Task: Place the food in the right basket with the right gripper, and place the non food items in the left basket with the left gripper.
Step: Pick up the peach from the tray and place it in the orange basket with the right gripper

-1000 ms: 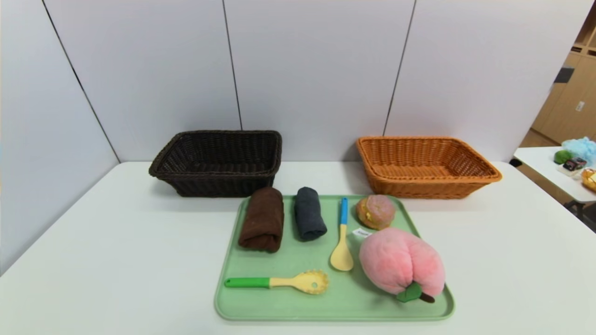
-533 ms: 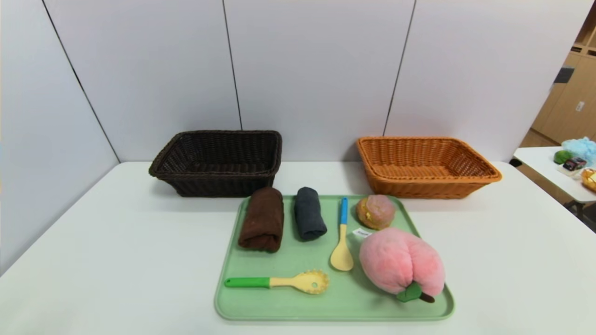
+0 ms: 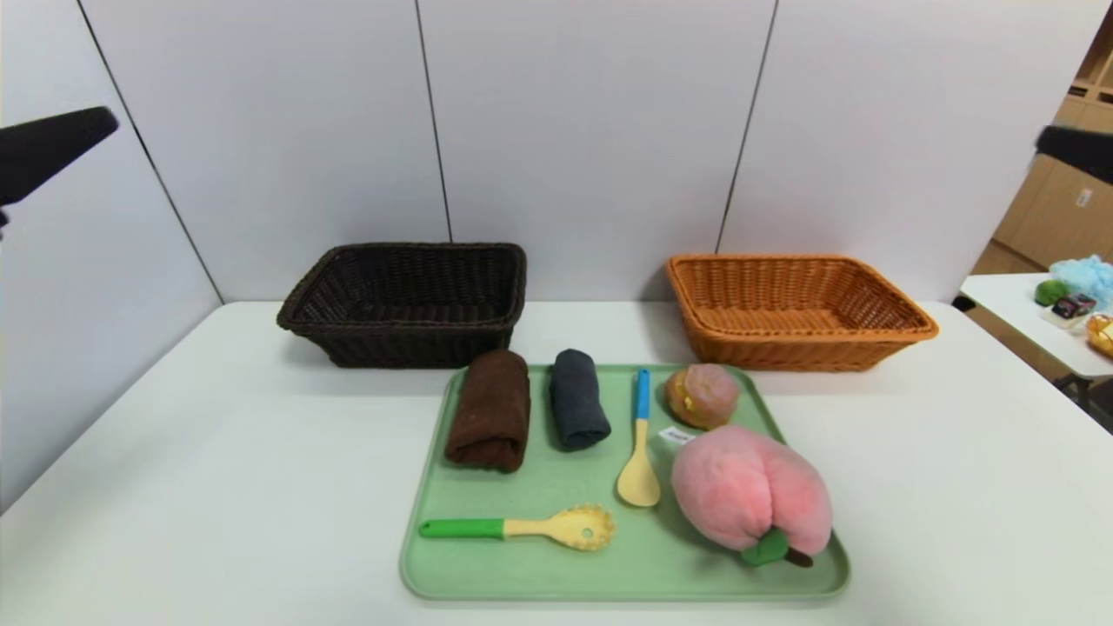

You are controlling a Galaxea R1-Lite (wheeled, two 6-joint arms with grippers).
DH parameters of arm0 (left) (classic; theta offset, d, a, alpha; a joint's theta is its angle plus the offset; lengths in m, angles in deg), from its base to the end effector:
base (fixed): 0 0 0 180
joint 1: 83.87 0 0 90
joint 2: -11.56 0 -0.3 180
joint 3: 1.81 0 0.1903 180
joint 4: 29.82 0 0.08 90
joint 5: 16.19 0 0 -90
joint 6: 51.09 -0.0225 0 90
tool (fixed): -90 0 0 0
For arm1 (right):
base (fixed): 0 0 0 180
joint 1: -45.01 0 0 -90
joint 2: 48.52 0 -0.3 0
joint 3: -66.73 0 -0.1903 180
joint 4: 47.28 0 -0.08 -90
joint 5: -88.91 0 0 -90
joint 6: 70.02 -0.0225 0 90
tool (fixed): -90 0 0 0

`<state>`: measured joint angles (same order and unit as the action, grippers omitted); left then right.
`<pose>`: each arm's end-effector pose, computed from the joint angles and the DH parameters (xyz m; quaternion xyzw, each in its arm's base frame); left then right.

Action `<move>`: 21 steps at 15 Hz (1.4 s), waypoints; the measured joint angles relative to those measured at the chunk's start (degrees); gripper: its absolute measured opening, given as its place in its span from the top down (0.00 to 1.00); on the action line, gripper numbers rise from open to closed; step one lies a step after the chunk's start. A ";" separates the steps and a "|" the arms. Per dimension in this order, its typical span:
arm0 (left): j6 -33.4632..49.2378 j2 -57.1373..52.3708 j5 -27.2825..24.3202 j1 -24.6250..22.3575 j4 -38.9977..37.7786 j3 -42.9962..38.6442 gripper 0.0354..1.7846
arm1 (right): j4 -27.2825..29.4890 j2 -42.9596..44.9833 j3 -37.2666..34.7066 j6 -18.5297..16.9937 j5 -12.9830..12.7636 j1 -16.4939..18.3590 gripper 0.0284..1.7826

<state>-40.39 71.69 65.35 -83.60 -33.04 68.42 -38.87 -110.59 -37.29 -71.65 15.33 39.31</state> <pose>0.1374 -0.0040 0.3171 -0.0841 -0.1081 -0.0861 0.9868 0.1440 0.0208 0.3205 0.0095 -0.0450 0.1923 0.9803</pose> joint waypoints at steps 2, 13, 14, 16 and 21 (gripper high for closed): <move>-1.29 6.62 -0.35 0.00 0.74 4.79 0.06 | 1.07 -7.61 4.61 -0.22 -0.05 -2.27 0.04; -5.49 12.96 -0.29 0.00 9.40 8.46 0.06 | 51.48 -24.11 22.63 0.72 -2.36 -16.19 0.04; -5.49 12.96 -0.30 0.00 9.39 8.40 0.06 | 52.53 -24.75 22.82 1.69 -2.39 -16.96 0.04; -5.46 12.98 -0.29 0.04 9.40 8.18 0.06 | 53.10 -26.01 22.03 3.22 -2.71 -17.92 0.04; -5.40 12.98 -0.27 0.00 9.31 7.63 0.06 | 52.08 -28.09 16.85 6.06 -2.78 -18.83 0.04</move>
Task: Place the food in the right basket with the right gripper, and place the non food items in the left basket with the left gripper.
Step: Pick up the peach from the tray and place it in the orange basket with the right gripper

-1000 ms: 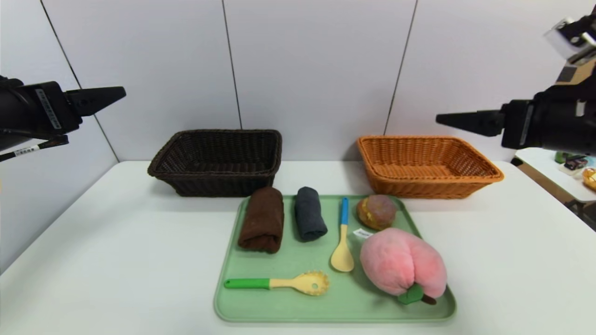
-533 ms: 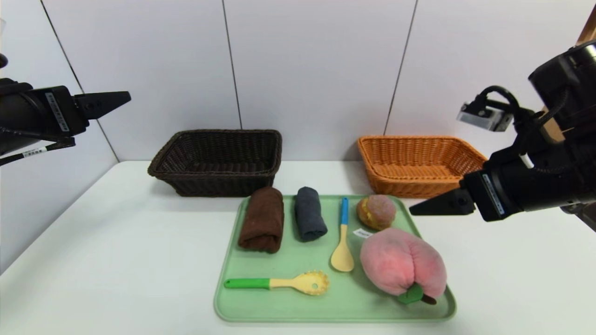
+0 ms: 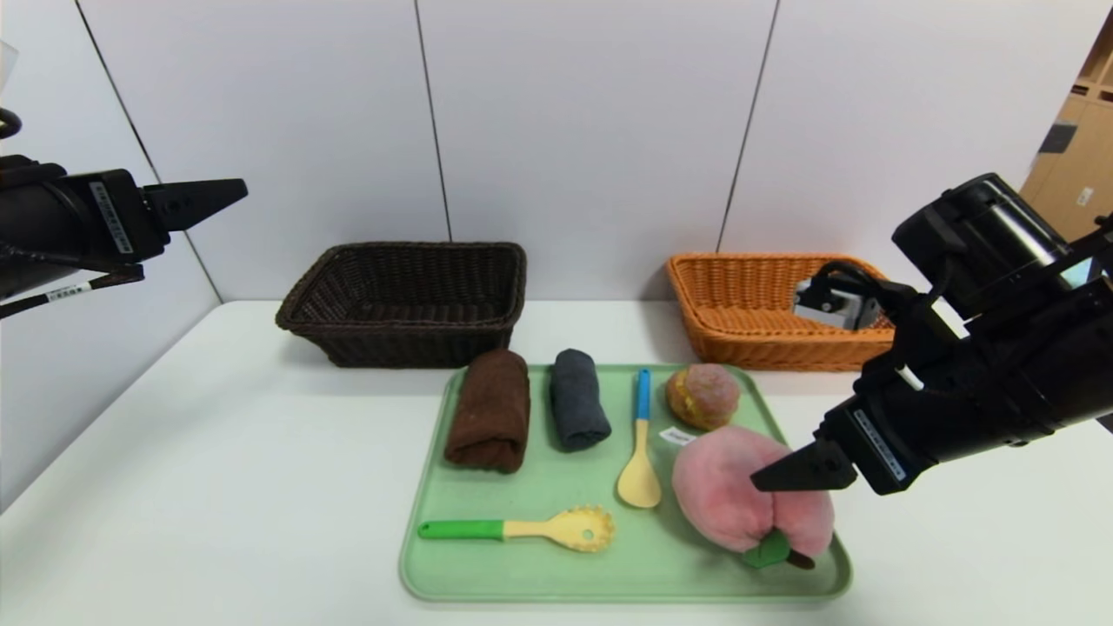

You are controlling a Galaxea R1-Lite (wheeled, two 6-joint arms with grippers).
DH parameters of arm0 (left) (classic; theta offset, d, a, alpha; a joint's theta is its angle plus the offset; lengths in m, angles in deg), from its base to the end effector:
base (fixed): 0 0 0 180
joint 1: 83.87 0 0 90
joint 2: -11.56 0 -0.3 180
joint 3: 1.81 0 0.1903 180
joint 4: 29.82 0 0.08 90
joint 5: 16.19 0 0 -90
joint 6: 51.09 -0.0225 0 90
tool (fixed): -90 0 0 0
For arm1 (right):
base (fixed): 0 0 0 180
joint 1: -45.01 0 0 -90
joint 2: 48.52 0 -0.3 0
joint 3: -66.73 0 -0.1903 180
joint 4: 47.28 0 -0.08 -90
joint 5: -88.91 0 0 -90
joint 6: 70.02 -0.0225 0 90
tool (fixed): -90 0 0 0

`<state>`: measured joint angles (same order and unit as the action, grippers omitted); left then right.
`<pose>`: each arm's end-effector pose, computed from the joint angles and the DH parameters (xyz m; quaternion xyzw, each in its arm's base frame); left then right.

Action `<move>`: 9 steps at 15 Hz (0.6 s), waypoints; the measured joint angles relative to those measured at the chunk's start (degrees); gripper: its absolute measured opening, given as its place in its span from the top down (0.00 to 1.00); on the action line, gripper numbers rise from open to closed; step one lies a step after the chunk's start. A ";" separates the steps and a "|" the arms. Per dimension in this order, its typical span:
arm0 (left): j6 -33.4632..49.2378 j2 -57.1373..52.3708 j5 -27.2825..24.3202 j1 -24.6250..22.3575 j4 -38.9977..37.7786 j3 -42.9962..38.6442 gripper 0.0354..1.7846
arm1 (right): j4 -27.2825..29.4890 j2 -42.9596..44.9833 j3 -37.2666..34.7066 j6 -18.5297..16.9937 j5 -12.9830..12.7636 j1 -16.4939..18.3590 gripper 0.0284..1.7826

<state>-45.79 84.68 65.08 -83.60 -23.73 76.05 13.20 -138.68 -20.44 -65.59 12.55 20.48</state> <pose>0.2047 -0.0044 0.3004 -0.0470 0.0154 -0.0778 0.9957 0.2209 0.1066 0.2227 -0.0778 0.4698 0.3046 0.8249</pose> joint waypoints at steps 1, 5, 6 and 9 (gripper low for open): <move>0.02 0.00 -0.02 0.00 0.00 -0.04 0.06 | -1.01 -0.24 -0.72 0.62 0.18 -0.22 0.04; 0.02 0.00 -0.20 0.00 -0.09 -0.48 0.06 | -5.51 -1.60 -3.64 1.45 -0.17 -2.43 0.04; 0.02 0.00 -0.17 0.00 -0.13 -0.52 0.06 | -6.56 -2.10 -4.13 1.49 -0.30 -3.01 0.04; 0.11 -0.02 -0.17 0.00 -0.17 -0.67 0.06 | -8.70 -4.22 -5.19 2.95 -2.05 -4.08 0.04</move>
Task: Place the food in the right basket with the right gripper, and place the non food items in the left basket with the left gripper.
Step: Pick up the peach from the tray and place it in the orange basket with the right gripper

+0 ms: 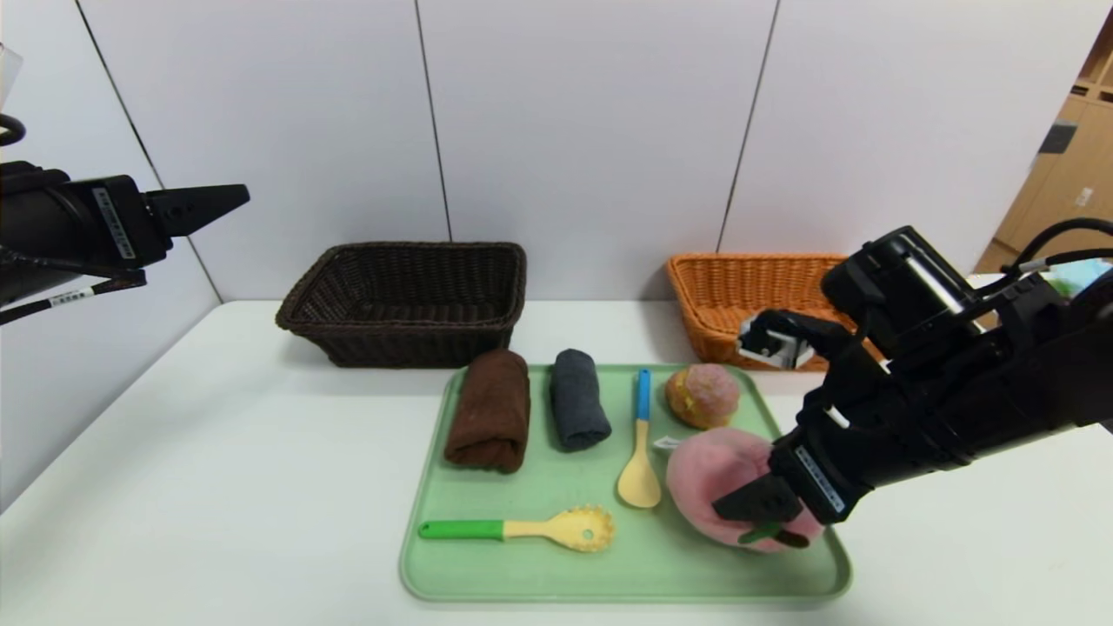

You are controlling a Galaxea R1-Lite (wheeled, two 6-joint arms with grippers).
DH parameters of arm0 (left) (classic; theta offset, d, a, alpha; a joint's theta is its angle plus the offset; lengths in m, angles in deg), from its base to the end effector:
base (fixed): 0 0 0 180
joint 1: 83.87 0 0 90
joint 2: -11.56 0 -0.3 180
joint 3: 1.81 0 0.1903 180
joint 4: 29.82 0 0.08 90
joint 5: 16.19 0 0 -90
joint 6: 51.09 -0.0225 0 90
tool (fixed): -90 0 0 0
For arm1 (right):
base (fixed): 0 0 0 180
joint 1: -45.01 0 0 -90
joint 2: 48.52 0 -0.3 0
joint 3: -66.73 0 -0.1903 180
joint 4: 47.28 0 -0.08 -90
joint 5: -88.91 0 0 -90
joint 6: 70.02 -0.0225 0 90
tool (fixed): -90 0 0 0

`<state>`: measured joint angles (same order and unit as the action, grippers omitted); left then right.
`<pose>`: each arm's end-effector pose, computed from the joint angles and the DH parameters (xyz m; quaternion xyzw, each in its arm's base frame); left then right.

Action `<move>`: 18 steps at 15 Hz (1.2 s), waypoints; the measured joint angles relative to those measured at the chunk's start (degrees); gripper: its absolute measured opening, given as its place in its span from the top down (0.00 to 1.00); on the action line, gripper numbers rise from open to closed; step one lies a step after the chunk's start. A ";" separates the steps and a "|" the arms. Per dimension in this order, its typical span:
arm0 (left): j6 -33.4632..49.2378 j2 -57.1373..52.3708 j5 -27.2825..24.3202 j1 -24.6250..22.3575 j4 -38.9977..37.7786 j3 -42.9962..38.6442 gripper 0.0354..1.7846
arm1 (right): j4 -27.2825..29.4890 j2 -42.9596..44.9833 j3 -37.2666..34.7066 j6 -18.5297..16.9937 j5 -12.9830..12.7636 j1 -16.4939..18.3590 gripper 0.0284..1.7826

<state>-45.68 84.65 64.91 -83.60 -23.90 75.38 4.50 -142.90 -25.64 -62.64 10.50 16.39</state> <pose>0.2047 -0.0044 0.2974 -0.0482 0.0196 -0.0791 0.9955 0.2306 0.1310 0.1897 -0.1250 0.4632 0.3304 0.8129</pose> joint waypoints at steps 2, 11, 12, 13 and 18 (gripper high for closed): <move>0.00 -0.09 -0.02 -0.02 -0.11 -0.05 0.06 | -1.72 -1.49 -1.32 0.90 -1.56 -0.18 0.04; 0.09 -1.16 -0.02 0.00 0.02 -0.05 0.06 | -11.42 -3.24 -7.30 2.74 -3.22 -0.22 0.54; 0.07 -1.27 0.02 0.00 0.04 -0.05 0.06 | -11.28 -3.00 -7.30 2.61 -3.30 -0.20 0.56; 0.09 -1.33 0.13 0.00 0.06 -0.07 0.06 | -11.01 -2.39 -7.24 2.43 -3.25 -0.20 0.57; 0.11 -1.77 0.24 -0.02 0.22 -0.21 0.06 | -11.45 4.91 -6.96 2.23 -2.06 0.33 0.61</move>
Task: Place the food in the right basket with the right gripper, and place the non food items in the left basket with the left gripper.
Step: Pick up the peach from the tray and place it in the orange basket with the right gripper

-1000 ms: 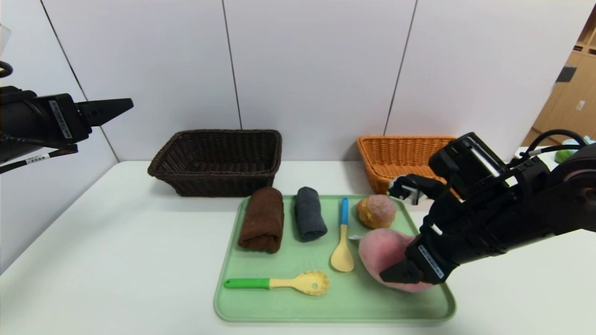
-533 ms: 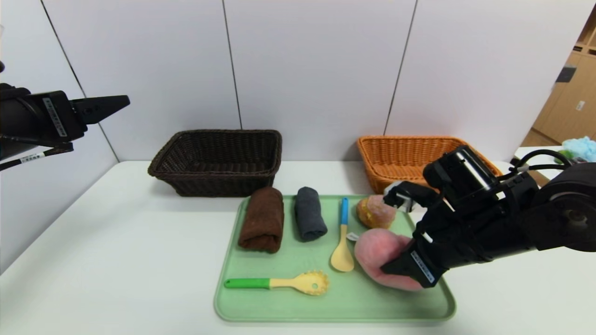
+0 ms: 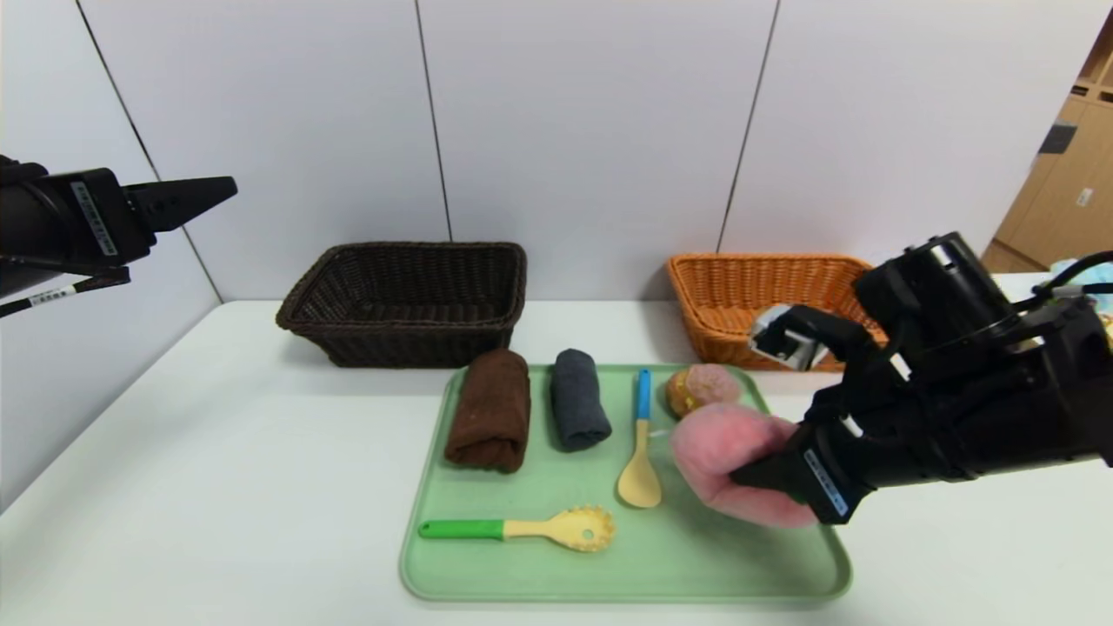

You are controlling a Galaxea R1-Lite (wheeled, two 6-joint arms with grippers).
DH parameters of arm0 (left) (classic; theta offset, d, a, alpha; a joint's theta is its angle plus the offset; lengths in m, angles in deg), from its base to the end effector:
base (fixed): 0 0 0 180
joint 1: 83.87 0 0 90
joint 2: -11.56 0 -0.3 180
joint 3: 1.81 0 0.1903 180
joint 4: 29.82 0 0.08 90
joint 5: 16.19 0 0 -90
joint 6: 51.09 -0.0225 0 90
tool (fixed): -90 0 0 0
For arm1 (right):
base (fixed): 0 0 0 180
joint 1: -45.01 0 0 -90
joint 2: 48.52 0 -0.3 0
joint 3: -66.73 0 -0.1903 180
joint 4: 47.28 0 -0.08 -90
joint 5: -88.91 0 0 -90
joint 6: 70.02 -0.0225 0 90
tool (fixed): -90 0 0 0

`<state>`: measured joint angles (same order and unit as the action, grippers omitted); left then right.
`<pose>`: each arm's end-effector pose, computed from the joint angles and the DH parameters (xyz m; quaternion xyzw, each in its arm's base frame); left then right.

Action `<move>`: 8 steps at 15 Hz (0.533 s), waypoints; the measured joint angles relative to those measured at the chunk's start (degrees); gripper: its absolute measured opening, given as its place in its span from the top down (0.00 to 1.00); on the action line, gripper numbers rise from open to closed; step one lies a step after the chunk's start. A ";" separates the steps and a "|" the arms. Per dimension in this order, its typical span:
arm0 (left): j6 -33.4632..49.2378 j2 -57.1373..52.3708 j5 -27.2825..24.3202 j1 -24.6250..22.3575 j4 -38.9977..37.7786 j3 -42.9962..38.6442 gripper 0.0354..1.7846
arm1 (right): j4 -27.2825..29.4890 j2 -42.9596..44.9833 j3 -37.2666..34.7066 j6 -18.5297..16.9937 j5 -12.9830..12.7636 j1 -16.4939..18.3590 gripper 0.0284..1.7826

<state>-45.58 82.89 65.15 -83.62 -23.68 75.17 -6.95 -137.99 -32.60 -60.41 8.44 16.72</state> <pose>0.1956 -0.0042 0.3021 -0.0482 0.0080 -0.0774 0.9958 0.2203 0.1228 0.1936 -0.1396 0.3840 0.3281 0.8517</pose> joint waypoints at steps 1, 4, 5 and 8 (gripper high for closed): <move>0.09 -0.18 0.01 0.02 0.02 0.00 0.06 | -0.60 2.12 0.73 -0.02 0.13 0.21 0.61; 0.24 -1.01 0.09 0.02 -0.02 -0.39 0.06 | -7.66 7.56 3.46 -2.32 0.02 1.79 0.61; 0.27 -1.49 0.11 0.02 0.00 -1.16 0.06 | -11.54 8.55 3.79 -3.89 -0.09 2.73 0.61; 0.22 -3.96 0.20 0.02 0.02 -4.97 0.06 | -24.13 8.74 4.07 -6.27 -0.33 8.67 0.61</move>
<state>-45.36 78.92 65.35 -83.60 -23.66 70.20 -31.07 -129.25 -28.52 -66.67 8.11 25.39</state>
